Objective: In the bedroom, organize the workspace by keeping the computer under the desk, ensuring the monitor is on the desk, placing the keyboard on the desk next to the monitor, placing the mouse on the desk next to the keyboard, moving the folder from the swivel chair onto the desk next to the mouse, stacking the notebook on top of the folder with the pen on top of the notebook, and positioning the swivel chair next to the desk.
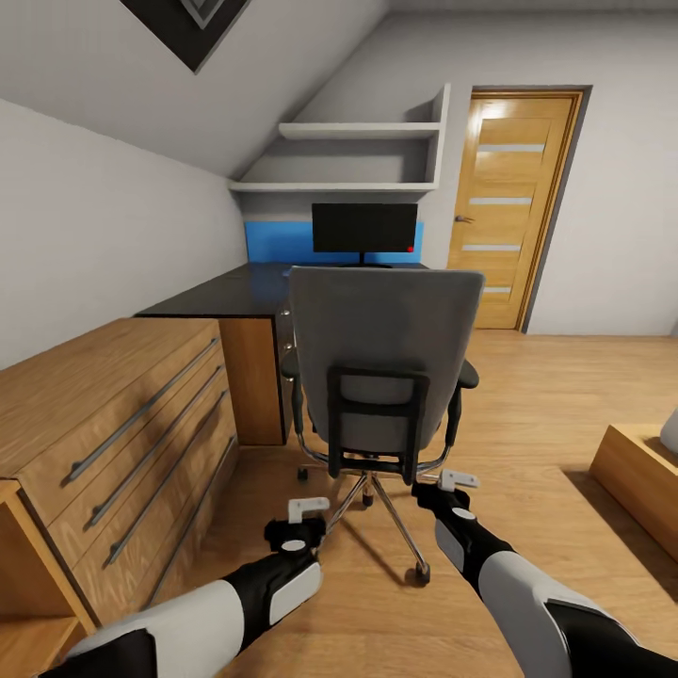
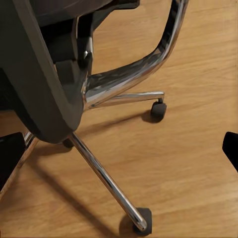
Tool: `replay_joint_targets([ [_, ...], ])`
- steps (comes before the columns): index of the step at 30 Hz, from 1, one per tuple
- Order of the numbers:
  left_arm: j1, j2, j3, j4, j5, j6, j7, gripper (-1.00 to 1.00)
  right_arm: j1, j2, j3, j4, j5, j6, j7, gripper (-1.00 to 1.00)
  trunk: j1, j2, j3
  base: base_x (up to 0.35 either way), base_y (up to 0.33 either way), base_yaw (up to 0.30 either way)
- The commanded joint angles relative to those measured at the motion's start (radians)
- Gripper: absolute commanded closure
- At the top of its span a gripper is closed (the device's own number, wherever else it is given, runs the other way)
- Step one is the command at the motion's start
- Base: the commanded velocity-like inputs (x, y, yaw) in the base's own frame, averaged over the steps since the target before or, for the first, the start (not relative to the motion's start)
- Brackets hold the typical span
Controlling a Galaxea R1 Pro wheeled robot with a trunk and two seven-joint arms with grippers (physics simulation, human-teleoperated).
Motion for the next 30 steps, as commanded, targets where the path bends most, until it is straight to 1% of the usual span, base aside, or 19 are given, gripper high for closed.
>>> replay_joint_targets([
  [1,-0.005,-0.011,-0.004,0.022,0.01,0.007,-0.01,-1.0,-0.001,0.001,-0.007,0.001,0.006,-0.01,-0.001,-1.0,0.0,0.0,-0.001,0.0,0.0,0.0],
  [2,-0.009,-0.018,-0.001,0.039,0.01,0.022,-0.021,-1.0,-0.001,0.001,-0.006,0.001,0.006,-0.016,-0.001,-1.0,0.0,0.0,-0.001,0.0,0.0,0.0],
  [7,-0.037,-0.019,0.008,0.084,0.01,0.103,-0.059,-1.0,-0.001,0.001,-0.005,0.006,0.007,-0.052,-0.001,-1.0,0.0,0.0,-0.001,0.0,0.0,0.0],
  [10,-0.048,-0.019,0.01,0.094,0.011,0.125,-0.072,-1.0,0.0,0.002,-0.004,0.01,0.01,-0.074,-0.001,-1.0,0.0,0.0,-0.001,0.0,0.0,0.0],
  [13,-0.053,-0.019,0.013,0.099,0.013,0.129,-0.078,-1.0,0.002,0.003,-0.003,0.021,0.027,-0.096,-0.001,-1.0,0.0,0.0,-0.001,0.0,0.0,0.0],
  [15,-0.056,-0.019,0.014,0.101,0.014,0.116,-0.081,-1.0,0.003,0.003,0.0,0.031,0.046,-0.108,-0.001,-1.0,0.0,0.0,-0.001,0.0,0.0,0.0],
  [17,-0.057,-0.019,0.015,0.101,0.014,0.087,-0.082,-1.0,0.003,0.003,0.002,0.042,0.071,-0.119,-0.001,-1.0,0.0,0.0,-0.001,0.0,0.0,0.0],
  [20,-0.058,-0.019,0.015,0.102,0.014,0.021,-0.082,-1.0,0.003,0.006,0.003,0.059,0.114,-0.134,-0.001,-1.0,0.0,0.0,-0.001,0.0,0.0,0.0],
  [21,-0.059,-0.019,0.014,0.101,0.014,-0.022,-0.083,-1.0,0.003,0.013,0.004,0.069,0.142,-0.143,-0.001,-1.0,0.0,0.0,-0.001,0.0,0.0,0.0],
  [23,-0.059,-0.019,0.014,0.101,0.015,-0.054,-0.083,-1.0,0.004,0.023,0.003,0.075,0.169,-0.151,-0.001,-1.0,0.0,0.0,-0.001,0.0,0.0,0.0],
  [27,-0.059,-0.019,0.013,0.101,0.016,-0.088,-0.083,-1.0,0.004,0.038,0.003,0.083,0.215,-0.167,-0.002,-1.0,0.0,0.0,-0.001,0.0,0.0,0.0],
  [30,-0.059,-0.019,0.012,0.102,0.016,-0.099,-0.084,-1.0,0.004,0.043,0.003,0.087,0.237,-0.176,-0.002,-1.0,0.0,0.0,-0.001,0.0,0.0,0.0],
])
